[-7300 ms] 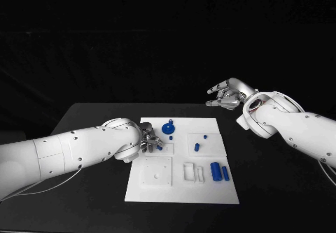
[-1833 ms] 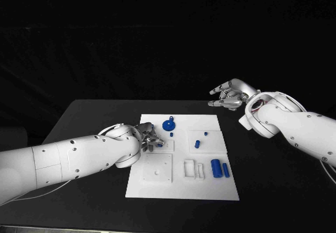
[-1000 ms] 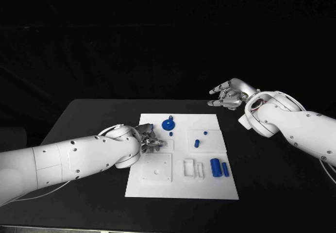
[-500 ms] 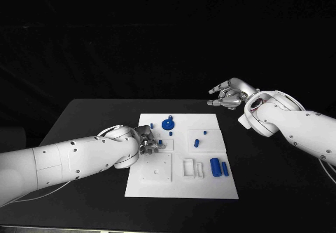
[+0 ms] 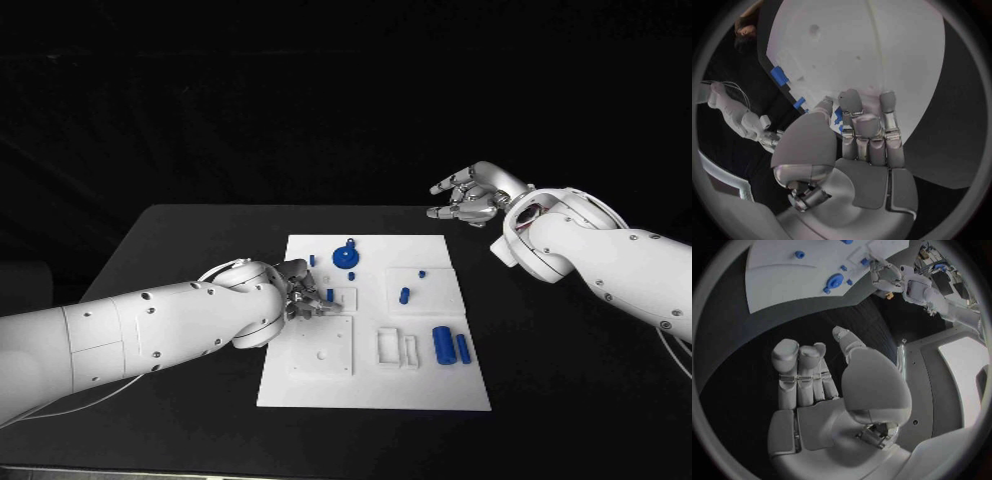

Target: Assemble the parts on the task board

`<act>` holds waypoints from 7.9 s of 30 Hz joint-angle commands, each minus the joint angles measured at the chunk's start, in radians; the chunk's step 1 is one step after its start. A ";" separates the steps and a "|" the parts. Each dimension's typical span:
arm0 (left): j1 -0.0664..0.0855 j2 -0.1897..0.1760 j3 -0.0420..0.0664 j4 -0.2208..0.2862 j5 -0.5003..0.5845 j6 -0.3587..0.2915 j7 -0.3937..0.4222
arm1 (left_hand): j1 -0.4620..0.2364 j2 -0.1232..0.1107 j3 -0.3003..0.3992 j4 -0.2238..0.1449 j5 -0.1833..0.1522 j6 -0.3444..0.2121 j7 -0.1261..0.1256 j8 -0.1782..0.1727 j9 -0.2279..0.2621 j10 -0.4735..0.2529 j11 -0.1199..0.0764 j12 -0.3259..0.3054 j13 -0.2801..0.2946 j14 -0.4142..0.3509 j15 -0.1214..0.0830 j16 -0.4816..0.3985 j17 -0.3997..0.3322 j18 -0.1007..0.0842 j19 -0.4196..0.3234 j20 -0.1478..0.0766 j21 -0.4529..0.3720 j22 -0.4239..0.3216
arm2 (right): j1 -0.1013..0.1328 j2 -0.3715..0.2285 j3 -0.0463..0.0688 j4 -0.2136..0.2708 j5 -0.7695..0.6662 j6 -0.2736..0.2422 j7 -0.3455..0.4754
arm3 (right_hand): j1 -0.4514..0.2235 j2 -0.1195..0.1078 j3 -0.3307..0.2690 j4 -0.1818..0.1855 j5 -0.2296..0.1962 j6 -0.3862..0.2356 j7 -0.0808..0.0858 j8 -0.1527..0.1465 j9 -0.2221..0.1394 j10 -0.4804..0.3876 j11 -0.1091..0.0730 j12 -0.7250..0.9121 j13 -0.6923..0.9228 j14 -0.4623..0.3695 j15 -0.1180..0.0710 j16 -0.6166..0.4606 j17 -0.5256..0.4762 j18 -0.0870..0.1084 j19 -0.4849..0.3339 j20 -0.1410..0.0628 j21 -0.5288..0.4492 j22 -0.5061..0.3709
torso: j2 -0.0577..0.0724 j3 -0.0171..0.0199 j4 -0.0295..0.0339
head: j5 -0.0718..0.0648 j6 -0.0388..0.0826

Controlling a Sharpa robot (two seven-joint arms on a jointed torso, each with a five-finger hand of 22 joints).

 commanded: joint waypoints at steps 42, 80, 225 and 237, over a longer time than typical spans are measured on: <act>0.172 0.110 0.093 -0.408 0.198 0.303 0.058 | 0.026 0.098 -0.092 -0.144 0.218 -0.249 0.093 -0.011 -0.525 0.045 0.045 -0.204 -0.014 -0.051 0.035 -0.090 -0.023 0.002 0.000 0.028 -0.131 0.019 | -0.003 0.018 0.001 -0.028 0.020 0.003 0.012 | -0.007 -0.001 -0.008 0.004 0.000 -0.010 0.002 -0.001 0.001 0.000 -0.003 0.002 -0.001 0.000 -0.006 -0.004 0.000 0.012 0.034 -0.002 -0.006 0.099 | 0.033 0.0044 -0.0048 | 0.010 0.055; 0.130 0.225 0.090 -0.586 0.212 0.451 0.072 | -0.022 0.087 -0.068 -0.086 0.122 -0.261 0.097 -0.011 -0.517 0.045 0.051 -0.206 -0.001 -0.063 0.038 -0.076 -0.025 0.002 -0.007 0.031 -0.126 0.019 | -0.003 0.028 0.015 -0.021 0.019 0.000 0.011 | -0.005 -0.002 -0.010 0.007 0.002 -0.014 0.003 -0.001 0.001 0.001 -0.003 0.002 -0.002 0.001 -0.006 -0.003 0.001 0.013 0.035 -0.001 -0.006 0.099 | 0.047 0.0087 -0.0056 | 0.004 0.053; 0.081 -0.046 -0.007 0.020 0.139 0.004 -0.027 | -0.057 0.298 0.087 -0.508 0.531 -0.122 0.035 0.040 -0.213 0.049 0.013 -0.054 0.074 -0.003 0.007 -0.022 0.077 0.002 0.007 0.001 -0.019 0.020 | -0.005 0.018 0.018 -0.020 0.020 0.032 0.003 | -0.011 -0.001 -0.005 0.004 0.021 -0.009 0.002 -0.001 0.001 0.003 -0.003 0.002 -0.001 0.003 -0.007 -0.002 0.003 0.012 0.036 -0.002 0.000 0.100 | 0.024 0.0069 0.0041 | 0.014 0.013; 0.074 -0.047 -0.007 0.021 0.130 0.011 -0.033 | -0.056 0.299 0.087 -0.507 0.528 -0.123 0.035 0.038 -0.209 0.049 0.013 -0.055 0.072 -0.003 0.007 -0.023 0.070 0.002 0.005 0.001 -0.015 0.020 | -0.005 0.018 0.018 -0.021 0.020 0.034 0.004 | -0.013 0.000 -0.009 0.007 0.021 -0.010 0.002 -0.001 0.001 0.004 -0.003 0.002 0.000 0.004 -0.007 -0.003 0.003 0.012 0.036 -0.003 -0.002 0.100 | 0.023 0.0067 0.0048 | 0.015 0.009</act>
